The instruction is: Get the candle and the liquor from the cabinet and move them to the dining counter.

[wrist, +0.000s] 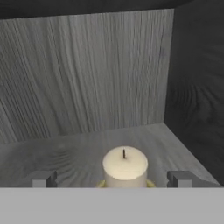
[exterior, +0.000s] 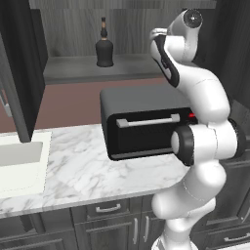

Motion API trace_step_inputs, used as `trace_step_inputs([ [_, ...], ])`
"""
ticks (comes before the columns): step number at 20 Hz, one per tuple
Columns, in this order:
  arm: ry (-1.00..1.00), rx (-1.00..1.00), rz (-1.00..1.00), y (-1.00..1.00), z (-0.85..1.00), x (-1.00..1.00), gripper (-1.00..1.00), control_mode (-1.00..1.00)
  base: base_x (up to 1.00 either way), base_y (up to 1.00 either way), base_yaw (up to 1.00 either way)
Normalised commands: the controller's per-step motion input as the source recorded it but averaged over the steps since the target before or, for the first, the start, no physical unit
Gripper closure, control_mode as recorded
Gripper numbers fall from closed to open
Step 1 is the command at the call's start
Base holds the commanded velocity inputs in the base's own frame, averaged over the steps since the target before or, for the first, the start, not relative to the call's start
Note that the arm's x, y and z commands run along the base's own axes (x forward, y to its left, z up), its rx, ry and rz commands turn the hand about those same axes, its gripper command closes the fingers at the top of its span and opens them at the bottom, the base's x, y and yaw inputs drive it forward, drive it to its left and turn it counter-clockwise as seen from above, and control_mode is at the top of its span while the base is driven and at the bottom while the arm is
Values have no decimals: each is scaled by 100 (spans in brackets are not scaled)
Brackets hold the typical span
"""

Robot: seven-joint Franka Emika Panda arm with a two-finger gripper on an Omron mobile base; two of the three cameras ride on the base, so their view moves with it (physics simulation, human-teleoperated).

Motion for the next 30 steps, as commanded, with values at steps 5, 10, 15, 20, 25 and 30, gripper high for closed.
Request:
trace_step_inputs([
  [5, 2, 0, 0, 0, 0, 18, -100, -100, 0, 0, 0],
  [10, 1, 0, 0, 0, 0, 17, -100, -100, 0, 0, 0],
  [15, 0, 0, 0, 0, -2, 10, -100, -100, 0, 0, 0],
  [20, 0, 0, 0, 0, 0, 0, -100, -100, 0, 0, 0],
  [25, 0, 0, 0, 0, 0, 0, -100, -100, 0, 0, 0],
  [30, 0, 0, 0, 0, 0, 0, -100, -100, 0, 0, 0],
])
